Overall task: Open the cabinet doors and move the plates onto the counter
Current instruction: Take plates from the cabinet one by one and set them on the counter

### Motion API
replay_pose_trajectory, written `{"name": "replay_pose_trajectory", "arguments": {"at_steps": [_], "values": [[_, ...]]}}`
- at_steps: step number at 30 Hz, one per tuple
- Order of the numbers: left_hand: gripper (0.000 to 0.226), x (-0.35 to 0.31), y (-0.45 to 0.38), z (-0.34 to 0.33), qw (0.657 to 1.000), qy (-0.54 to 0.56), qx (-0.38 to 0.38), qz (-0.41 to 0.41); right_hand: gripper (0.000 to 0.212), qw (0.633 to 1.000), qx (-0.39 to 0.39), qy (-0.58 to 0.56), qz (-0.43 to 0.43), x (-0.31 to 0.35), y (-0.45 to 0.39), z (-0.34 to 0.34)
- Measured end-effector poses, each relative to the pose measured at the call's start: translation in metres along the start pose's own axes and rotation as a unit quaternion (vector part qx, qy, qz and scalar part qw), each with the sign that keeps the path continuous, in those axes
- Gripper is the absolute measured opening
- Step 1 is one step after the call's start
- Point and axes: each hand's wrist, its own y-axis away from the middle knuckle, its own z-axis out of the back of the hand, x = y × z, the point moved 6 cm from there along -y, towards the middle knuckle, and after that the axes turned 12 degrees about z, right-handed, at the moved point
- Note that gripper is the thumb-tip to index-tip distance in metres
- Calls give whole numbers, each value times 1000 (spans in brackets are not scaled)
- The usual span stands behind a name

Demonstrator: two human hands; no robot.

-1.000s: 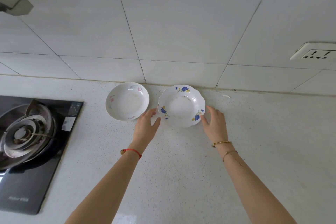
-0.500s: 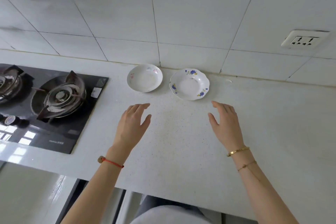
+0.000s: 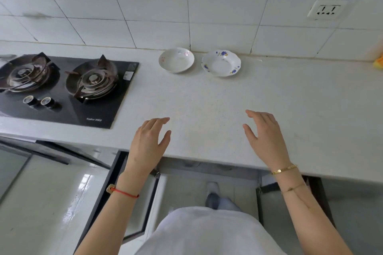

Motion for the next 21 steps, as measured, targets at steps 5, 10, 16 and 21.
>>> {"name": "replay_pose_trajectory", "arguments": {"at_steps": [5, 10, 16, 21], "values": [[33, 32, 78, 24, 1000, 1, 12, -17, 39, 999, -9, -27, -37, 54, 86, -5], [32, 58, 149, 40, 999, -3, 7, -37, 36, 997, -7, -43, -64, 99, 170, -10], [31, 68, 210, 51, 999, -7, 28, -40, 36, 995, -1, -41, -88, 124, 242, -6], [31, 60, 242, 48, 998, -4, 43, -41, 36, 993, 1, -36, -108, 125, 280, -2]]}}
